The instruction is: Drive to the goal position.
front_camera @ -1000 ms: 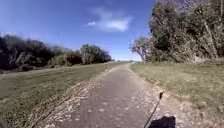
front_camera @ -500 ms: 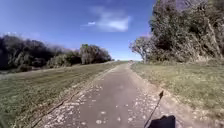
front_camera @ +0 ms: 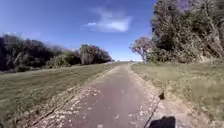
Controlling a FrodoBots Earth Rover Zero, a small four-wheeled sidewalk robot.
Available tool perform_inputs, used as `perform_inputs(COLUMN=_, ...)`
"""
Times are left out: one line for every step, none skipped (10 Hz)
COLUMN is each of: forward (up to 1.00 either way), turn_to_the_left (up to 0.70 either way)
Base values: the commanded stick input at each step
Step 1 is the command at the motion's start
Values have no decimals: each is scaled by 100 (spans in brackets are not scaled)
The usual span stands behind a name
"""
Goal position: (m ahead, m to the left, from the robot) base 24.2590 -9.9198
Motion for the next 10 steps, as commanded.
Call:
perform_inputs(forward=50, turn_to_the_left=0)
perform_inputs(forward=50, turn_to_the_left=0)
perform_inputs(forward=50, turn_to_the_left=0)
perform_inputs(forward=50, turn_to_the_left=0)
perform_inputs(forward=50, turn_to_the_left=0)
perform_inputs(forward=50, turn_to_the_left=0)
perform_inputs(forward=50, turn_to_the_left=0)
perform_inputs(forward=50, turn_to_the_left=0)
perform_inputs(forward=50, turn_to_the_left=0)
perform_inputs(forward=50, turn_to_the_left=0)
